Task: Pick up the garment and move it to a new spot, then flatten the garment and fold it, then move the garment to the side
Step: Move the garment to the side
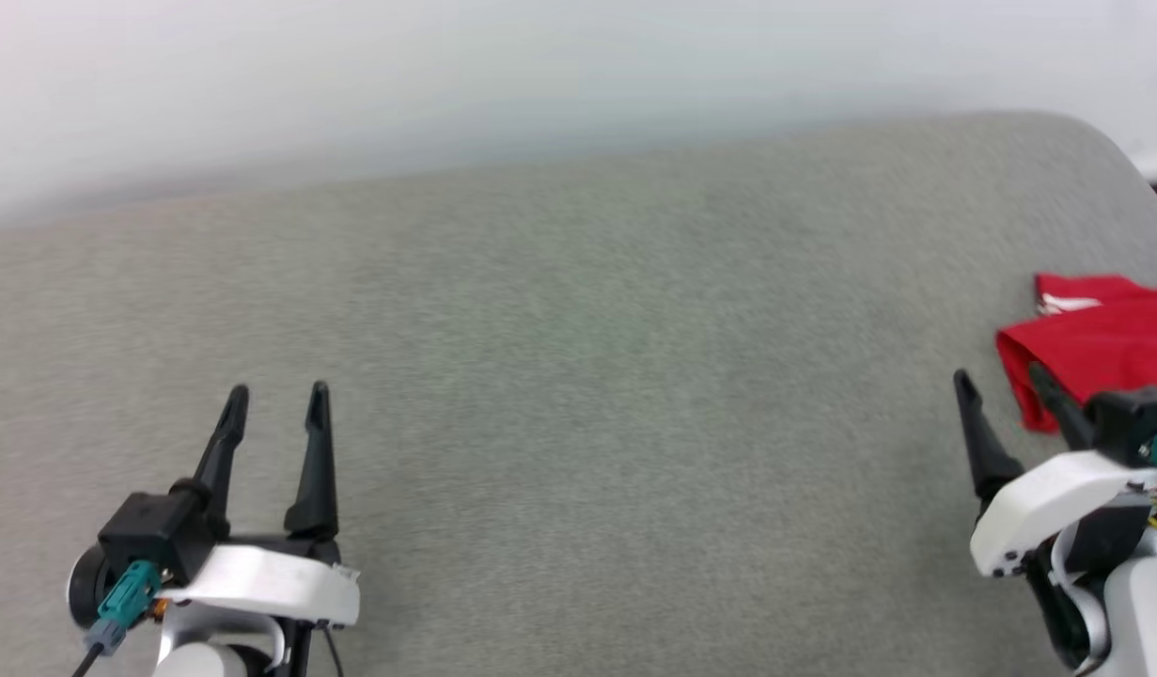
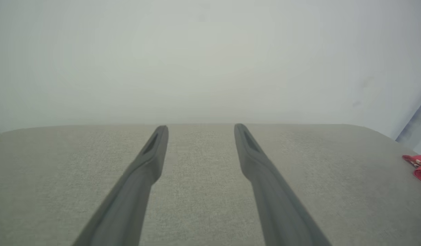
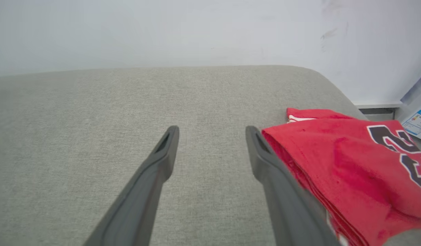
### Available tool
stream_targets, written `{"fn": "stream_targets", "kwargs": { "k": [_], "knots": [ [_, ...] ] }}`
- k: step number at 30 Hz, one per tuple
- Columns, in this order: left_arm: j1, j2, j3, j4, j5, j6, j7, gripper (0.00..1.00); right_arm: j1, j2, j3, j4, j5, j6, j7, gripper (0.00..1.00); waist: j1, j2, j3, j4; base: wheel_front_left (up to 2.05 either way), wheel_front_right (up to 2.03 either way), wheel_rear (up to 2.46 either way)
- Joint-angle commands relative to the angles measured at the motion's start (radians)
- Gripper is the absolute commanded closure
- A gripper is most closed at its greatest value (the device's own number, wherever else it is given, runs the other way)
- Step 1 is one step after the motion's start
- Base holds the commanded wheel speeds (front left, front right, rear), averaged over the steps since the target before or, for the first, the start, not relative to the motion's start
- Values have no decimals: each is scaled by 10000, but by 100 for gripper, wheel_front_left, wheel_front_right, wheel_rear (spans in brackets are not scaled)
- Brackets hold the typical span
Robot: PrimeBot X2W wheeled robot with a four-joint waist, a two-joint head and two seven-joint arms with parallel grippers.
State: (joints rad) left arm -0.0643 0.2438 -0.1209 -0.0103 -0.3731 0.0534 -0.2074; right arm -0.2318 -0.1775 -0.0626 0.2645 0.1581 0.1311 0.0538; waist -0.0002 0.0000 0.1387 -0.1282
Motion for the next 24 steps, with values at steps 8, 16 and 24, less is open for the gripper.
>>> {"fn": "stream_targets", "kwargs": {
  "k": [8,16,24],
  "knots": [
    [826,351,211,319,-13,180,86,0,1495,445,193,-2026,-156,-8,-164,0,2,0,-1090,1017,0,0,0],
    [1485,447,132,421,-90,237,288,0,2921,833,204,-3371,-286,-8,-122,0,2,0,-1599,1078,0,0,0],
    [1834,420,-3,348,-120,311,360,0,3382,1094,136,-3852,-291,-8,-17,0,2,0,-1740,991,0,0,0]
  ]
}}
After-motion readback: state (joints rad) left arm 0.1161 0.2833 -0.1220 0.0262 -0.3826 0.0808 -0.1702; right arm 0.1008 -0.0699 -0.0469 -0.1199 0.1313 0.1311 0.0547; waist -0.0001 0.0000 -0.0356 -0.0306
